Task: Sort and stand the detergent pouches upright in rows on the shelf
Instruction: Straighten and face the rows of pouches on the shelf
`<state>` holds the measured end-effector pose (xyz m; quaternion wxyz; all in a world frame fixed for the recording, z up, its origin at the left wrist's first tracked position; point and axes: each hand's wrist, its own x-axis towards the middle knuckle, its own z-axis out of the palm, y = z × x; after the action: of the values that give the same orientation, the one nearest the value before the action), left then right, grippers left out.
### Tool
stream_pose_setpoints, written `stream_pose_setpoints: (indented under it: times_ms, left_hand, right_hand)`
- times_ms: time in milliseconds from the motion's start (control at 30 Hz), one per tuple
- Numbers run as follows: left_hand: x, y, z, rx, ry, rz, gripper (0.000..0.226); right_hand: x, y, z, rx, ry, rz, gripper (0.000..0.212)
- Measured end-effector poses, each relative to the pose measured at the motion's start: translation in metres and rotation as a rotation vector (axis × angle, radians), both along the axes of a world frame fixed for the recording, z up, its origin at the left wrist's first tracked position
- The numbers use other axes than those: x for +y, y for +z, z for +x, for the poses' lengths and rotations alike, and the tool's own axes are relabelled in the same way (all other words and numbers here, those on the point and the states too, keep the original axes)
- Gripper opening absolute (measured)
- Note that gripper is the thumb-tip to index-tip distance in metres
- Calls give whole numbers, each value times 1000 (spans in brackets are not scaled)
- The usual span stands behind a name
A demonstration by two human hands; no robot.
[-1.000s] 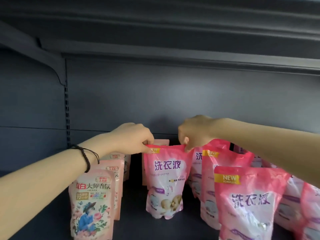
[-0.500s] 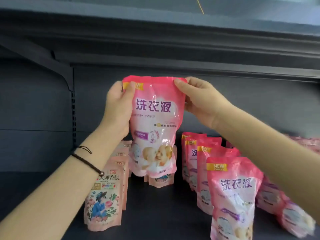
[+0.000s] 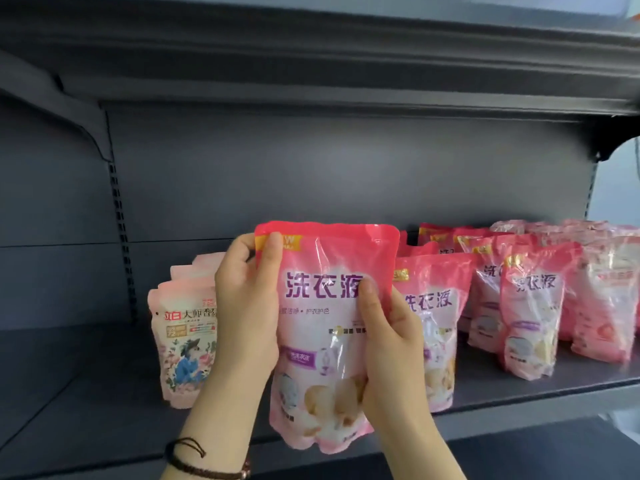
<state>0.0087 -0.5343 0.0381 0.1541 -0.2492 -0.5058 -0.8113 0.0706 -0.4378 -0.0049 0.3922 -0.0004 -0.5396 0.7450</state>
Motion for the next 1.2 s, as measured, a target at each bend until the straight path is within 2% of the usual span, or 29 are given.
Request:
stream_pose_setpoints:
  times_ms: [167,333,433,500,667,800,867,1033,1067,1100,1200]
  left_hand:
    - [28,-26,15,-16,-74,-72,31]
    - [68,-58,26,-137,-179,-126,43]
    - [88,-65,36,-151,-201,-99,24]
    - [102,-70,40,-130,-188,-111,20]
    - [145,-95,40,-32,-27,-103,25]
    - [171,-105,41,162,211,-115,45]
    - [179,-106,39,274,312,-183,50]
    - [193,-117,29,299,400,-216,46]
    - [193,-118,28,309,404,-223,46]
    - [192,-119,28,314,396,-230,49]
    - [187,-120,29,303,349,-260,53]
  right_hand:
    - [33,-13,14,-38,-33,-54,29]
    - [69,-18,16,-49,-77,-21,26]
    - [91,-19,17,-24,-48,-44,22]
    - [106,-22,17,-28,-62,-37,22]
    - [135,-32,17,11,-89,14,26]
    - [152,-41,10,7,-151,41,29]
    - [162,-44,3,15,-148,54,27]
    - [176,-52,-8,21,-162,212,13]
    - [177,-53,-8,39,-170,258,15]
    - [178,-56,-8,68,-156,297,25]
    - [181,-73,-2,147,-117,470,66]
